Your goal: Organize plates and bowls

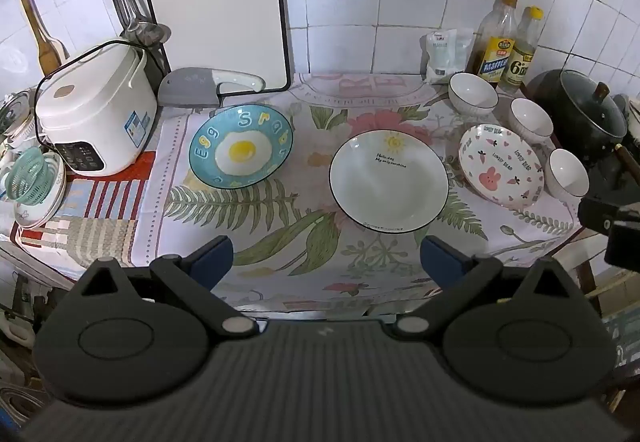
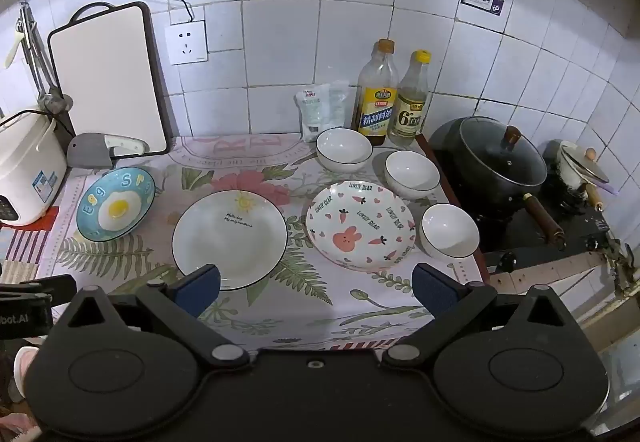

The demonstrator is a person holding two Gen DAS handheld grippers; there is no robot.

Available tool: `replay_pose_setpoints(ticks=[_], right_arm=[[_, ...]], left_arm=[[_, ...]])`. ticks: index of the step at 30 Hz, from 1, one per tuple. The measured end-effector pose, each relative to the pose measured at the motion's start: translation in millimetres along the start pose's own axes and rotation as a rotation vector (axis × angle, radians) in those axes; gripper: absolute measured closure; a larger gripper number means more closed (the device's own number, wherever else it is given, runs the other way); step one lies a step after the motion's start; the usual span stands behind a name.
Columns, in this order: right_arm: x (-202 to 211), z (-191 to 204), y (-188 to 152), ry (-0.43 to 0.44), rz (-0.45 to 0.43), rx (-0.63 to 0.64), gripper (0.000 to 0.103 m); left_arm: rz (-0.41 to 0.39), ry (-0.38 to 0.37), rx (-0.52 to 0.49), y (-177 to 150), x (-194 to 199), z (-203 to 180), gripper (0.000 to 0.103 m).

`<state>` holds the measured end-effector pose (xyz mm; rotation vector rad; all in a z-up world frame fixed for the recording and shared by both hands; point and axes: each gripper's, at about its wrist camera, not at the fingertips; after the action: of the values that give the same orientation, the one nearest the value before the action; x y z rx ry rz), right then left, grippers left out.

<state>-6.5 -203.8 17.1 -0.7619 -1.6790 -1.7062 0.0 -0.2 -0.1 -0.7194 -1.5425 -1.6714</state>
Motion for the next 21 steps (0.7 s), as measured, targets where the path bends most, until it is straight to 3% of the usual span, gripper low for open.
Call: replay_pose_setpoints(ticks=[21], right_arm=[[0.1,-5.9,-0.5,-0.040,-0.008,-0.016,0.000]], left_arm=[[-0.021,-0.017,0.015,-2.6,0.0,0.7,0.003]])
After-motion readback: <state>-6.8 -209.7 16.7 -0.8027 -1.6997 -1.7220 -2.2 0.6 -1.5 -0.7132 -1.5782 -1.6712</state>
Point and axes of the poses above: each gripper's, at about its wrist camera, not at the fingertips, and x roughly against the way its jaws point, z to its left, y to its top, and after that the axes turned 8 degrees about y, right-handed
